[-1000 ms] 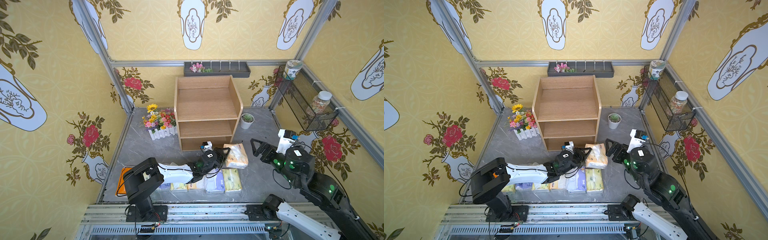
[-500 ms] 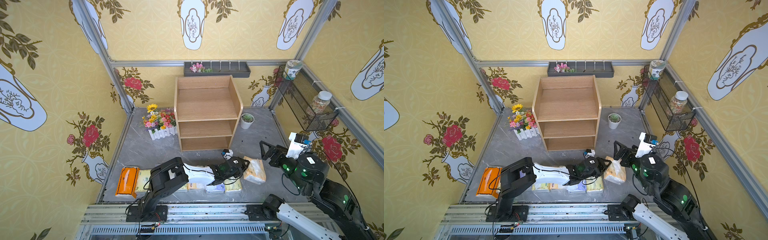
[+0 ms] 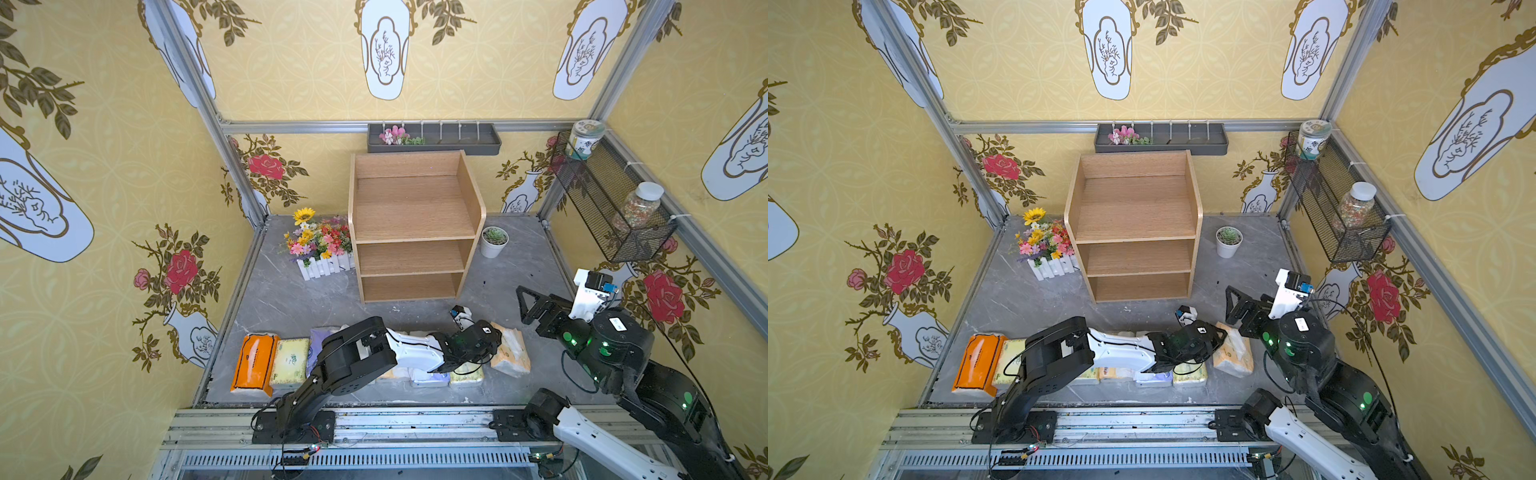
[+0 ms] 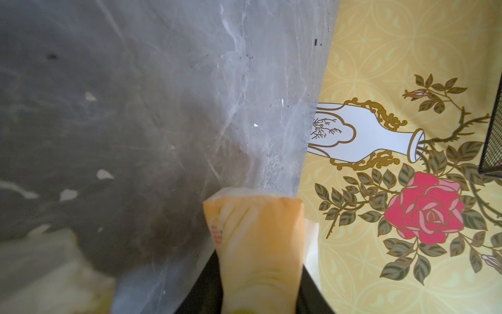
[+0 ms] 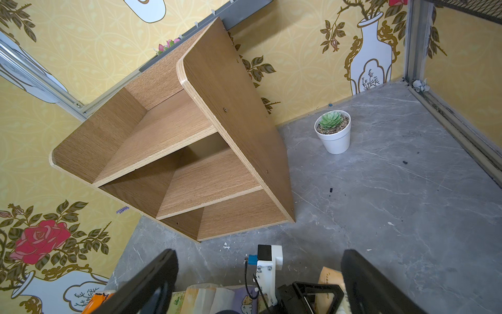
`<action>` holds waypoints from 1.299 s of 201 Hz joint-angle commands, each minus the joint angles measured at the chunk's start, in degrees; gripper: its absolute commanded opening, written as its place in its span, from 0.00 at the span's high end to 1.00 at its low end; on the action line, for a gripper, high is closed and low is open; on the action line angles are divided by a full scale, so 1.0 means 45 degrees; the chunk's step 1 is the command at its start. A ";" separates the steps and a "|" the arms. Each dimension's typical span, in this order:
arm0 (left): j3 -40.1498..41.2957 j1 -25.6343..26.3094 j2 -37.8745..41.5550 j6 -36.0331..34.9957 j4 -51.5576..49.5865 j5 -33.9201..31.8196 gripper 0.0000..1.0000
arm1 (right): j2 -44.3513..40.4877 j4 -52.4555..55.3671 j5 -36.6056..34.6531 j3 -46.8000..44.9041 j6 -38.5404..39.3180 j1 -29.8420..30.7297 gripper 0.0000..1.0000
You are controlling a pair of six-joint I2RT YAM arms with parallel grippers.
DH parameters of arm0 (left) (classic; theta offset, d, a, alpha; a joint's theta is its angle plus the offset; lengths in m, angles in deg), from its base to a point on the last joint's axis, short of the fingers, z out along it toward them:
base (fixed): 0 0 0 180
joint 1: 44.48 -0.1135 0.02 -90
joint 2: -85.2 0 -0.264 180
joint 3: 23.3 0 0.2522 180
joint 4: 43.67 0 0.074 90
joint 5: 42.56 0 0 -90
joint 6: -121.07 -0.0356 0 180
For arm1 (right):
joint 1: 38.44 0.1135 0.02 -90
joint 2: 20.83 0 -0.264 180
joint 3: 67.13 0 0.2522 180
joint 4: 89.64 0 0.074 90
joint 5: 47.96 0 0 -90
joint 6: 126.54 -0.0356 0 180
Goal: Remove the tissue boxes from the shelf
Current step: Place the box of tissues at the center of the board, then reset both arms
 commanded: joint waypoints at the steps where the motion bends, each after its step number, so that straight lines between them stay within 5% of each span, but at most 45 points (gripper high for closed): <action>1: -0.0061 0.0025 -0.0129 -0.0034 -0.0022 -0.0107 0.58 | 0.0004 -0.0648 0.0082 -0.0026 -0.0213 0.0010 0.03; 60: 0.0533 0.0287 0.1216 -0.0571 -0.1168 -0.2272 0.30 | -0.0497 -0.0608 -0.0213 -0.0308 -0.0417 0.0009 0.03; 129: 0.2417 0.0406 0.3607 -0.1835 -0.1478 -0.6531 0.28 | -0.0259 -0.0655 -0.0330 -0.0540 -0.0459 0.0015 0.03; 169: 0.4789 0.0307 0.5944 -0.4475 0.0104 -0.9023 0.28 | 0.0535 -0.1105 -0.0958 -0.1324 -0.0685 0.0011 0.03; 228: 0.8758 -0.0757 1.0109 -0.6561 0.0270 -1.0676 0.27 | 0.1558 -0.0859 -0.2408 -0.2282 -0.1089 -0.0206 0.03; 261: 0.9357 -0.2037 1.1833 -0.6666 -0.1787 -1.0388 0.22 | 0.2621 -0.2412 -0.1101 -0.3109 -0.0929 -0.1556 0.03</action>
